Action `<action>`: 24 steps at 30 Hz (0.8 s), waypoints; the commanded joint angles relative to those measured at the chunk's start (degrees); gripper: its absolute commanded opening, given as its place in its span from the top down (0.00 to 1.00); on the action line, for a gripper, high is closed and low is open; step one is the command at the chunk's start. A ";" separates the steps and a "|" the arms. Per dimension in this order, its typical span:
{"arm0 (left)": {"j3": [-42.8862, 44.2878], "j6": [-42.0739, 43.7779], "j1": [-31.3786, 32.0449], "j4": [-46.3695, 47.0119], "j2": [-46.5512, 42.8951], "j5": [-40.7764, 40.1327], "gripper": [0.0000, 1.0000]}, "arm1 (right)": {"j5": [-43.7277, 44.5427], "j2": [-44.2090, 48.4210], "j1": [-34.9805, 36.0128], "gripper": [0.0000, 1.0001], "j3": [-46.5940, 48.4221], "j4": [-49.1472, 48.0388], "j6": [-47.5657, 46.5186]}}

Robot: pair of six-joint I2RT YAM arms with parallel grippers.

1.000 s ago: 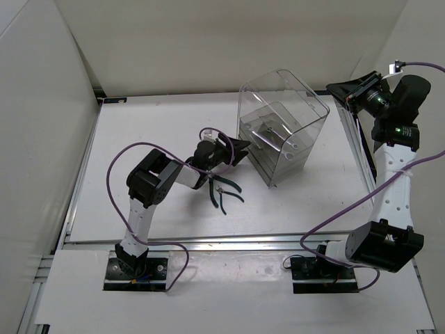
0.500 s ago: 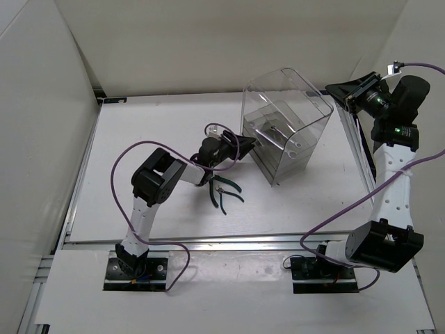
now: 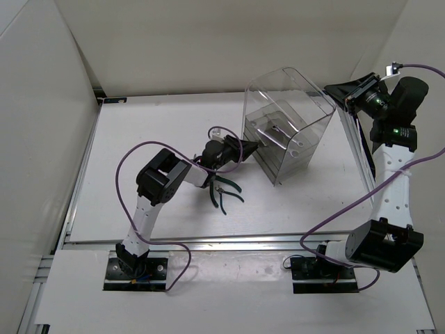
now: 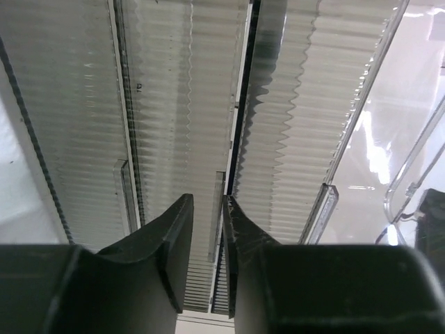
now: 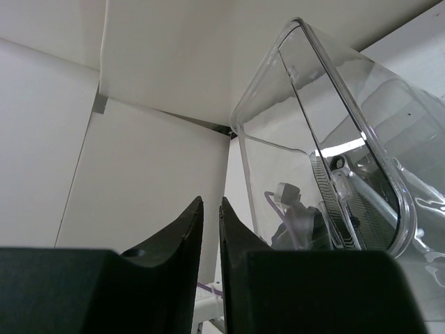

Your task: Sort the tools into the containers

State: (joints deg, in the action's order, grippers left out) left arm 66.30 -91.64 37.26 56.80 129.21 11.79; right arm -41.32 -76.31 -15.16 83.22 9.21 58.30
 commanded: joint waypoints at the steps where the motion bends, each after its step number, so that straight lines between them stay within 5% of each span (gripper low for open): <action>1: 2.51 -0.56 1.15 0.33 1.04 -0.89 0.67 | -1.13 1.43 -0.14 0.81 -0.43 -3.06 0.41; 8: 3.66 -2.32 1.24 1.56 1.93 -2.30 0.90 | -1.39 1.08 -0.14 0.81 -0.34 -3.59 0.58; 24: -14.09 0.23 -4.55 2.09 -11.77 0.07 0.90 | 0.01 0.20 0.66 0.82 -4.12 -5.35 2.34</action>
State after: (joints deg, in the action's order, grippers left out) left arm 54.43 -92.38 34.17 60.75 122.13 11.38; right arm -41.69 -76.29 -14.87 79.64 5.87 60.95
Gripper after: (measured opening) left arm 0.131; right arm 0.186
